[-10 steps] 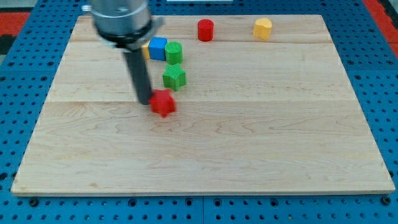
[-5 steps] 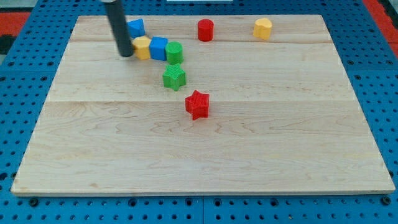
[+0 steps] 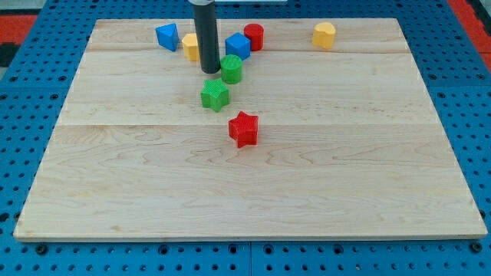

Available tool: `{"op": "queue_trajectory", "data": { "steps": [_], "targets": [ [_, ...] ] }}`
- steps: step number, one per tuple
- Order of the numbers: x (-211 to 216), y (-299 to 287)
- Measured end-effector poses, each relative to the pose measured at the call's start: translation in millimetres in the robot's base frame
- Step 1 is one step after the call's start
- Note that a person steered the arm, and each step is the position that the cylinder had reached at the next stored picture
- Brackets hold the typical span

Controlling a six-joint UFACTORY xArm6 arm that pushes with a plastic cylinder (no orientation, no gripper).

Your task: Move the green circle diagonally to the green star

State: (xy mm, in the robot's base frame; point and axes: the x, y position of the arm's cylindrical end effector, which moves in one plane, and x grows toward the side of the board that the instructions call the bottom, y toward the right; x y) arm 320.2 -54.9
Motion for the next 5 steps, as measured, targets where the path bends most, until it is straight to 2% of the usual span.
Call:
{"op": "queue_trajectory", "data": {
  "steps": [2,3,4,5],
  "targets": [
    [1,2],
    [-1,19],
    [-4,72],
    [-23,72]
  ]
}}
